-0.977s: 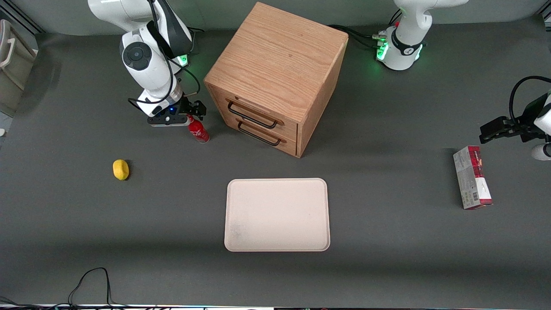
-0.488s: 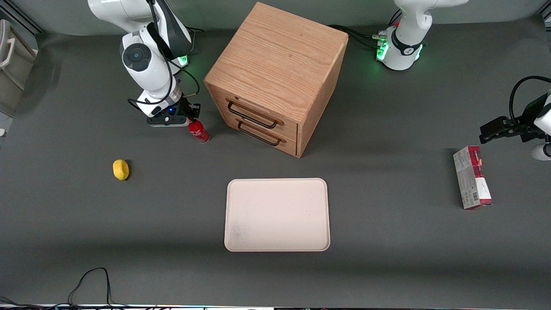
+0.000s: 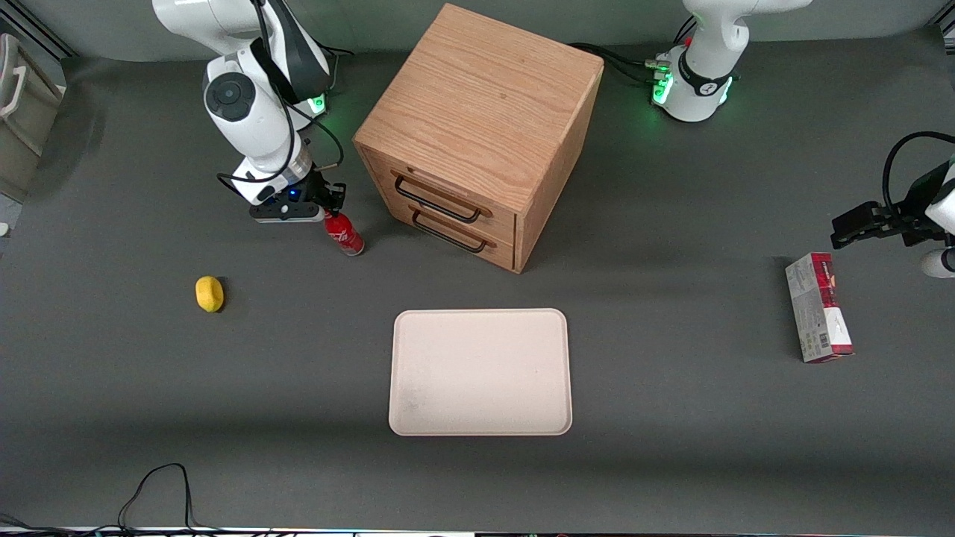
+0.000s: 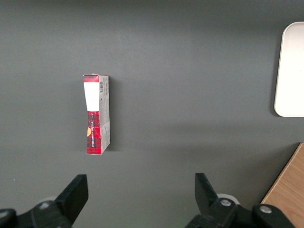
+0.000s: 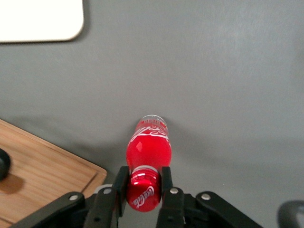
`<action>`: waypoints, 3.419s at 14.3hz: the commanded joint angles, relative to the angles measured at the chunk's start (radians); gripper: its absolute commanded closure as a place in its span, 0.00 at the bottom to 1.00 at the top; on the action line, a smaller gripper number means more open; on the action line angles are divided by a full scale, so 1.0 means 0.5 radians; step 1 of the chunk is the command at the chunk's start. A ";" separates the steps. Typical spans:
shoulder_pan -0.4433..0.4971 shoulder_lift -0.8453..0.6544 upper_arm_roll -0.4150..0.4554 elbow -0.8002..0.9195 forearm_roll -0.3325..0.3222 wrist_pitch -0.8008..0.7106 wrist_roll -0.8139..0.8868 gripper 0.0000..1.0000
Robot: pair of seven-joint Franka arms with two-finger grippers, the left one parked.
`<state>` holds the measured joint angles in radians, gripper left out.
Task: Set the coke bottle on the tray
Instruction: 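Lift the bottle and carry it toward the cream tray, then lower the bottle onto the tray's edge and release it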
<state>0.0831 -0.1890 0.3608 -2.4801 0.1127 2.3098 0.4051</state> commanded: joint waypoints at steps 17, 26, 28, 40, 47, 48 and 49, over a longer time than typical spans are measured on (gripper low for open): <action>0.005 1.110 -0.105 2.538 -0.363 -1.472 0.146 1.00; 0.367 1.951 -0.108 3.135 -0.669 -0.945 0.631 1.00; 0.392 2.053 -0.105 3.135 -0.768 -0.840 0.684 1.00; 0.398 2.191 -0.114 3.043 -0.870 -0.539 0.687 0.00; 0.359 1.867 -0.126 2.912 -0.854 -0.855 0.653 0.00; 0.298 1.726 -0.126 2.811 -0.839 -0.901 0.629 0.00; 0.252 1.597 -0.129 2.697 -0.781 -0.974 0.504 0.00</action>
<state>0.2594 0.7799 0.2986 -0.9718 -0.2980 1.8736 0.7143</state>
